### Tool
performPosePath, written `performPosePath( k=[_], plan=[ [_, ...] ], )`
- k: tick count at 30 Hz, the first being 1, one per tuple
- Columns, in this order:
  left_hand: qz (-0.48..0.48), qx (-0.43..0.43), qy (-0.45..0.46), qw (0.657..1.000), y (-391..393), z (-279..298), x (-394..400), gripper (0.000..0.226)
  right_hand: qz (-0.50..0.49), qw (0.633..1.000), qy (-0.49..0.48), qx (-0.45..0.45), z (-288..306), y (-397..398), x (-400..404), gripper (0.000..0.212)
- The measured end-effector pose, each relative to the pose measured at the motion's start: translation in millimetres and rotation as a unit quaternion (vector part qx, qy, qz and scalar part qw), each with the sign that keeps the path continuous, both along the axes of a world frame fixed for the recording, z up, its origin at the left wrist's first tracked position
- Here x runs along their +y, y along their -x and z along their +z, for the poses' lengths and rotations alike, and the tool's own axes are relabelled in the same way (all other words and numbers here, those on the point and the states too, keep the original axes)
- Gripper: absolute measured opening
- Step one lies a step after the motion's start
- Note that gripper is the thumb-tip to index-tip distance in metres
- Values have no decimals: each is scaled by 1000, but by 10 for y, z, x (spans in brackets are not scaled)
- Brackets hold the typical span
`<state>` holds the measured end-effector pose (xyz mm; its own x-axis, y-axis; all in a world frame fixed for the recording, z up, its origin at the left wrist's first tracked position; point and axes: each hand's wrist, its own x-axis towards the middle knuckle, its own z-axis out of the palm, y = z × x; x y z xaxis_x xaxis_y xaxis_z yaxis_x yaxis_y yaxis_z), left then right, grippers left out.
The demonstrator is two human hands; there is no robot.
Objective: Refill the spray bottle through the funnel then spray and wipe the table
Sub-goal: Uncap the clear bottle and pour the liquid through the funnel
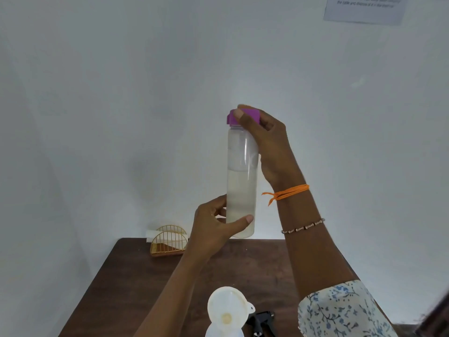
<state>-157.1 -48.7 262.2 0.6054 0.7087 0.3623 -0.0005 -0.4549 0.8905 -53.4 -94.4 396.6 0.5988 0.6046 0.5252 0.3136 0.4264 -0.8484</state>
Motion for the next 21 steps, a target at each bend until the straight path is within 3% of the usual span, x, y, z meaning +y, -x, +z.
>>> performPosePath(
  k=[3,5,7,11,14,17,21],
  plan=[
    [8,-13,6,1000,-8,11,24,45,98,994,28,45,18,-96,-29,35],
    [13,-14,5,1000,-11,17,32,45,110,991,6,70,17,-120,-30,25],
    [23,-14,-1,1000,-32,11,46,46,69,995,5,65,24,-90,-3,28],
    [45,-12,-7,999,-70,4,71,50,-74,997,27,-9,51,37,82,71],
    [58,-13,-5,998,-75,16,90,56,-84,996,11,-12,64,25,87,61],
    [67,-19,-14,997,-58,48,123,57,-20,1000,1,17,71,28,52,43],
    [70,-28,-29,997,-22,94,159,60,-24,1000,-9,-17,90,98,81,51]
  ],
)
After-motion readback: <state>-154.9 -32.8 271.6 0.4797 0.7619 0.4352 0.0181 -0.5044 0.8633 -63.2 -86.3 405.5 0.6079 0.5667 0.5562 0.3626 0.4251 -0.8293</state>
